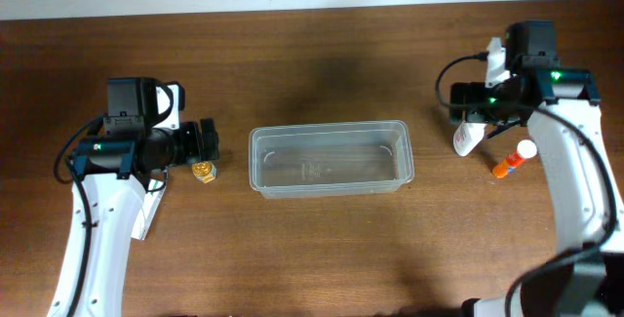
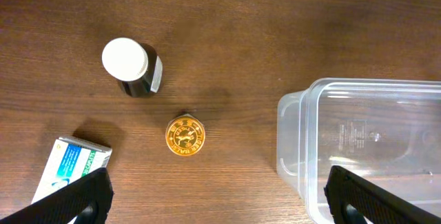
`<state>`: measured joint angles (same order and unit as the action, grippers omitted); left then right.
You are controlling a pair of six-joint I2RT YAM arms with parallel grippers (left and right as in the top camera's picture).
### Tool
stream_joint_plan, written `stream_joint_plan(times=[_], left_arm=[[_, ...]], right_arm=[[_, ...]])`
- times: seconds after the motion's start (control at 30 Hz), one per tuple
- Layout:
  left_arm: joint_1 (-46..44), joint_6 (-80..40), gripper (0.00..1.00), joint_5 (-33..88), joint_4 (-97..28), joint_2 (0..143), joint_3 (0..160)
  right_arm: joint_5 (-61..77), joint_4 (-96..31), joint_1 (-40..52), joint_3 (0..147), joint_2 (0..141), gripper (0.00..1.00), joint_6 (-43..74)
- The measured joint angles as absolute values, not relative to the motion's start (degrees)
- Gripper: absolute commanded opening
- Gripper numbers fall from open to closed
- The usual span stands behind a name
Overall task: Pack container
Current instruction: 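Move the right gripper over the white spray bottle and grasp it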
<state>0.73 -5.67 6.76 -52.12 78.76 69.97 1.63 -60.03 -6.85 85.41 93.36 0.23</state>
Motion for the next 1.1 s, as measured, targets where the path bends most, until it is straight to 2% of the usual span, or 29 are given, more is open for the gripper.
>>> stream_joint_plan(times=[0.17,0.4,0.53,0.73,0.93,1.1], left_arm=[[0.7,-5.7,0.99,6.9,-51.3,78.8,70.0],[0.7,-5.7,0.99,6.9,-51.2,78.8,70.0],[0.7,-5.7,0.99,6.9,-51.2,78.8,70.0],[0.7,-5.7,0.99,6.9,-51.2,78.8,70.0],[0.7,-5.7,0.99,6.9,-51.2,78.8,70.0],[0.7,-5.7,0.99,6.9,-51.2,78.8,70.0]], right_arm=[[2.9,-60.0,-10.9,85.4,97.1,0.99,0.1],[3.6,-59.3,-11.4,85.4,100.4,0.99,-0.9],[3.8,-58.2,-11.4,85.4,102.3,0.93,-1.4],[4.0,-57.5,-11.4,85.4,104.2,0.74,-1.8],[4.0,-55.8,-11.4,85.4,104.5,0.63,-1.7],[4.0,-55.0,-11.4,85.4,104.5,0.45,-1.8]])
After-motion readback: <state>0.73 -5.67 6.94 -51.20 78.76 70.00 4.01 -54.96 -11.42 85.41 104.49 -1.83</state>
